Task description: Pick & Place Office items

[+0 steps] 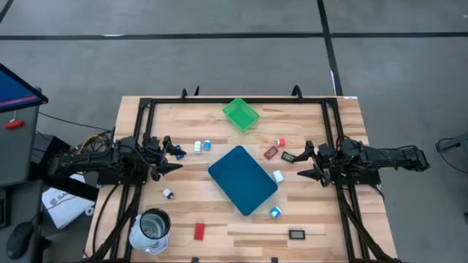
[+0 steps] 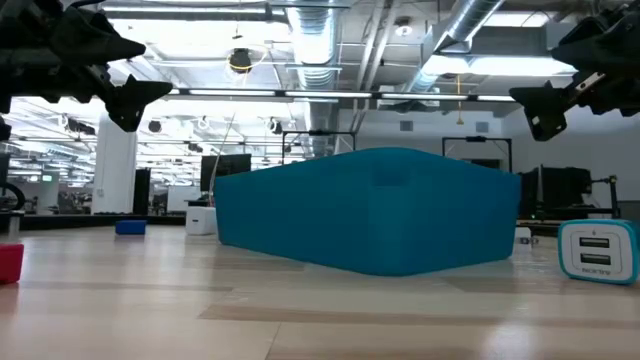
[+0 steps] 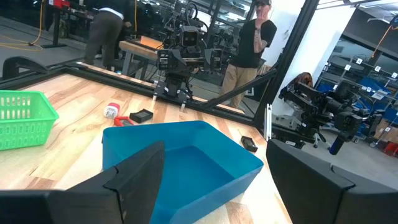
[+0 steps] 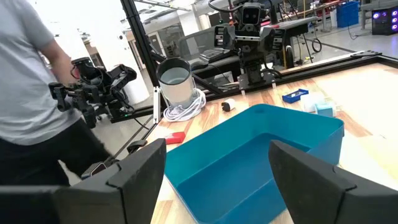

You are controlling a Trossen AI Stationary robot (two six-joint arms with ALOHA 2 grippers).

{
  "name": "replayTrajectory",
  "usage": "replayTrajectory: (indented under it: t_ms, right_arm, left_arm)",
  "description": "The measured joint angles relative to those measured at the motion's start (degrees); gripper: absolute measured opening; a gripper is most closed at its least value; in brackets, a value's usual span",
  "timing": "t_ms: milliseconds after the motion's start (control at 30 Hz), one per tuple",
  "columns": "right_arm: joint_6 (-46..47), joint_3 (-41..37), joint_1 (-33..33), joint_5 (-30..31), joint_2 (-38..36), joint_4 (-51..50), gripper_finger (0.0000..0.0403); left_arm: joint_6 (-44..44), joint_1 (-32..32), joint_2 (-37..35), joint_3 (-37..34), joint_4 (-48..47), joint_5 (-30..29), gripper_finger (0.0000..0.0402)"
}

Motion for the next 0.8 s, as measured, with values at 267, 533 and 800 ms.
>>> replayTrajectory:
  t_ms: [267,533,800]
  right_arm:
    - [0.0,0.0,0.0,-0.02,0.0,0.0,0.0276]
    - [0.0,0.0,0.0,0.0,-0.01,0.02,0.0276]
    - [0.0,0.0,-0.11,1.24,-0.02,-0.11,0.0276]
  left_arm:
    - [0.7,-0.01,0.01,0.0,0.01,-1.64,0.0278]
    - [0.43,-0.04,0.02,0.0,1.79,-11.81,0.0278]
    - [-29.18,0.01,0.0,0.0,10.84,-23.8,0.0278]
